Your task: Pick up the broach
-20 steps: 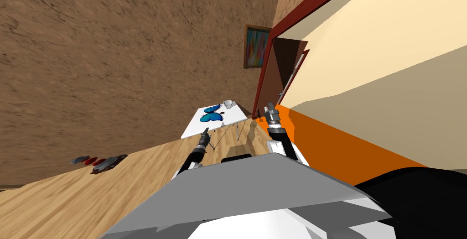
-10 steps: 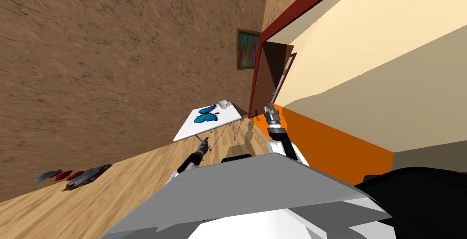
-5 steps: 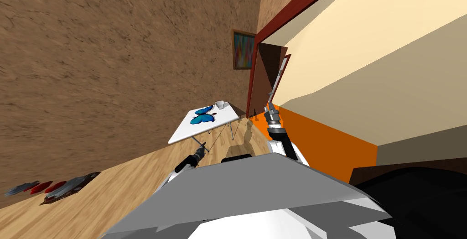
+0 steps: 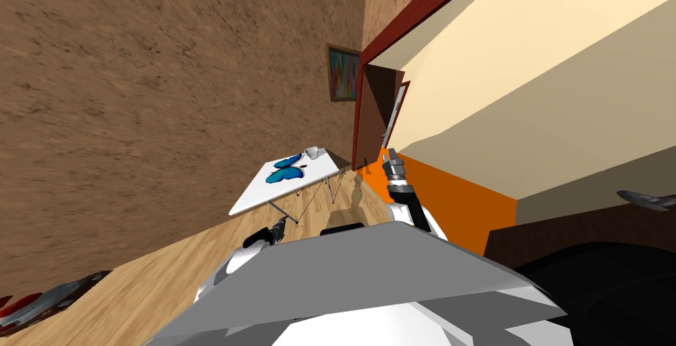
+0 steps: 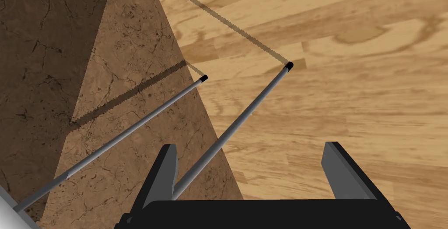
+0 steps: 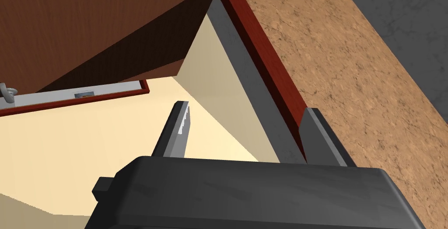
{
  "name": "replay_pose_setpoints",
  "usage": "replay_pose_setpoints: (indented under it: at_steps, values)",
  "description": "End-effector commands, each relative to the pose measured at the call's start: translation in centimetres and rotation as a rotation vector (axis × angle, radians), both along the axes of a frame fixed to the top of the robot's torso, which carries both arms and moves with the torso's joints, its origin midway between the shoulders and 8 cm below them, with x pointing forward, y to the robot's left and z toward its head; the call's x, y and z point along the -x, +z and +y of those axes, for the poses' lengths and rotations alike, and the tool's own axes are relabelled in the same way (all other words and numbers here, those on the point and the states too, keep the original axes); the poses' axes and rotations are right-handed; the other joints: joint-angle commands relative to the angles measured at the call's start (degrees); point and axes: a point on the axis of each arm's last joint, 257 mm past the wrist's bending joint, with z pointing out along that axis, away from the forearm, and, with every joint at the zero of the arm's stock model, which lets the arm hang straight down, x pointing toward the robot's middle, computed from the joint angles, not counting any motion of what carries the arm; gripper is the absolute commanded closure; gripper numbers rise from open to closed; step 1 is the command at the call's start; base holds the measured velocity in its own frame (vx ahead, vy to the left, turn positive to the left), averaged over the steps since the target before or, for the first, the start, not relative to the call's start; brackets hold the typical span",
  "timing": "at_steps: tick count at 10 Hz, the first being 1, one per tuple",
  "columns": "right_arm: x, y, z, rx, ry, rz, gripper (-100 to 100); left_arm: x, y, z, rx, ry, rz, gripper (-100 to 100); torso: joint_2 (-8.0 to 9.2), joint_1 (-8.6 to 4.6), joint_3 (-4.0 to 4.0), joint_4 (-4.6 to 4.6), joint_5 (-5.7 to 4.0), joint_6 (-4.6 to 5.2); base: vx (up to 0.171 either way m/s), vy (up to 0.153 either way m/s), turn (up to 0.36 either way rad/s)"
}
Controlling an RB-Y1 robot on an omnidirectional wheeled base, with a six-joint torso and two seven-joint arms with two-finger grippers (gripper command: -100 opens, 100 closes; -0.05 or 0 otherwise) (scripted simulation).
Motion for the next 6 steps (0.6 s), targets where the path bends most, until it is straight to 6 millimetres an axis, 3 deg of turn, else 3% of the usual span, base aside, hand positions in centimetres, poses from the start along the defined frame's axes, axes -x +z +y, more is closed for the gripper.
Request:
replay_pose_setpoints:
  at_steps: [1,2,3,5,6]
  values:
    - [0.0,0.0,0.0,0.0,0.0,0.0,0,2.2,-1.2,2.1,-0.02,0.036,0.077,-100,0.0,0.0,0.0,0.0,0.0,0.0,0.0,-0.082,-0.054]
    - [0.0,0.0,0.0,0.0,0.0,0.0,0,2.6,-1.4,2.1,-0.02,0.037,0.093,-100,-0.02,0.04,-0.01,-0.01,0.0,-0.04,-0.003,-0.037,0.023]
    - [0.0,0.0,0.0,0.0,0.0,0.0,0,3.7,-1.3,5.6,-0.049,0.075,0.142,-100,0.0,0.16,0.0,0.0,0.03,-0.04,-0.02,-0.078,-0.135]
    - [0.0,0.0,0.0,0.0,0.0,0.0,0,5.0,-1.9,5.9,-0.049,0.086,0.189,-100,0.01,0.05,0.01,0.01,0.0,-0.03,0.0,-0.058,-0.036]
    - [0.0,0.0,0.0,0.0,0.0,0.0,0,5.9,-1.4,8.4,-0.064,0.122,0.234,-100,-0.02,0.18,-0.01,0.0,0.03,-0.04,0.014,-0.081,-0.148]
